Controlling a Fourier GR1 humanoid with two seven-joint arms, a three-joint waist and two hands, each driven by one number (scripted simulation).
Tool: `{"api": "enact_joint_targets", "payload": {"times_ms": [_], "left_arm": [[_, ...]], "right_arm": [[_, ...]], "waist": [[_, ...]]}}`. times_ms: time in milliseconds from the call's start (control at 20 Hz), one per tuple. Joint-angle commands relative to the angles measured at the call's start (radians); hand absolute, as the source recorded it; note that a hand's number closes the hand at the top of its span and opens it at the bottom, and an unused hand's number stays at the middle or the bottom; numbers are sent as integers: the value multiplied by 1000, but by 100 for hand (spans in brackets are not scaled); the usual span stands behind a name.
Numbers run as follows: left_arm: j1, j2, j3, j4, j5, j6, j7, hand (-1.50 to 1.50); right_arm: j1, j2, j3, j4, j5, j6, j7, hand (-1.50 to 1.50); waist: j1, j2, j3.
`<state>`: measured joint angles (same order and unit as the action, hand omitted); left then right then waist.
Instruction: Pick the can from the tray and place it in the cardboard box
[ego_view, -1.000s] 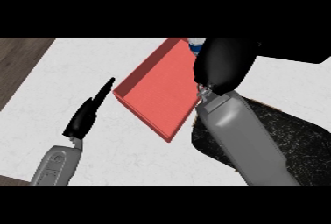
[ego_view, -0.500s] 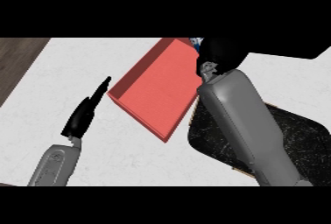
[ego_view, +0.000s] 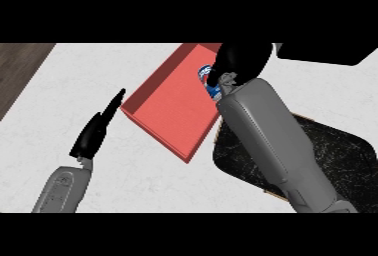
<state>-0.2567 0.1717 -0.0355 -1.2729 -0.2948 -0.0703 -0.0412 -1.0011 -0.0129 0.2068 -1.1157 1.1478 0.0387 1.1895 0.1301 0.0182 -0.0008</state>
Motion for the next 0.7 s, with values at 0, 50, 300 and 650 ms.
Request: {"api": "enact_joint_targets", "payload": {"times_ms": [0, 50, 300, 650], "left_arm": [[-16, -6, 1, 3, -6, 9, 24, 0], [-11, 11, 19, 23, 7, -4, 1, 0], [23, 25, 28, -3, 8, 1, -7, 0], [43, -1, 15, -13, -11, 37, -12, 0]], "right_arm": [[-40, 12, 19, -33, 19, -298, 125, -150], [-35, 12, 24, -30, 9, -339, 134, -150], [-4, 12, -24, -68, 3, -522, 142, -150], [92, 12, -5, -116, 84, -803, 113, -150]], "waist": [[-16, -1, 2], [-10, 4, 0], [-23, -5, 2], [-63, -15, 1]]}}
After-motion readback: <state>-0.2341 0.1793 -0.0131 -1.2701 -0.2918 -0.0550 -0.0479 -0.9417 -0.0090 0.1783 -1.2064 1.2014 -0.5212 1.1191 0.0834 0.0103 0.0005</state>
